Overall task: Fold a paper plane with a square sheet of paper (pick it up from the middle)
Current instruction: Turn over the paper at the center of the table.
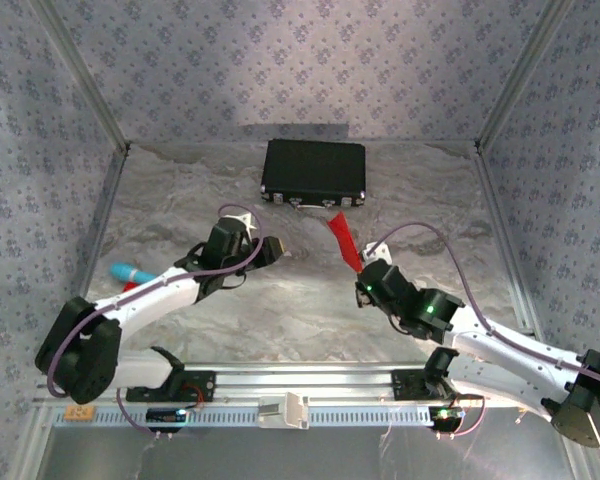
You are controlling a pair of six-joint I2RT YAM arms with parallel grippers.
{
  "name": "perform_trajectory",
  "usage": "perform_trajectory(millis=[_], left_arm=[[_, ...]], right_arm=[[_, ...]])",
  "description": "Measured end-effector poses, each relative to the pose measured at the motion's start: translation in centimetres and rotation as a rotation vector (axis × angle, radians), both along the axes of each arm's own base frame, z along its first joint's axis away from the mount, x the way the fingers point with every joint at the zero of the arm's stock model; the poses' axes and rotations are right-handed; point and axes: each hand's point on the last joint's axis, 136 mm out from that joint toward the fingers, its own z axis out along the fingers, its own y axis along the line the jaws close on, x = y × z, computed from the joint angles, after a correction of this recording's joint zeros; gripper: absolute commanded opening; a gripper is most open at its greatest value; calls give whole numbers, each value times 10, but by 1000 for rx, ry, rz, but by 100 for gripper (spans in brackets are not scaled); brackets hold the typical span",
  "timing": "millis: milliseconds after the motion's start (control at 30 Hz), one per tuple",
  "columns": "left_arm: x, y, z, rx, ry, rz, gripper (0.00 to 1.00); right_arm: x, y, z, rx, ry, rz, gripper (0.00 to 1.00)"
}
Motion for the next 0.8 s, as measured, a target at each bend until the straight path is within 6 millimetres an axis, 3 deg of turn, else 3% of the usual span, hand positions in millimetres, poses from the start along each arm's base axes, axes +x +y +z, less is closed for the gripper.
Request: perform_trajectory(millis=[233,433,633,800], left_arm=[[0,23,1,40,-10,64,66],[2,57,-6,126,10,131,75],[6,83,-5,152,21,203,76],[7,94,-7,163,33,233,76]], right_arm=[[3,-18,7,-165,-19,-101,0],[9,-27,6,-354,-28,-200,1],[6,-14,-27,-508,22,-151,2],[-2,19,-63,-578,123,-25,6]])
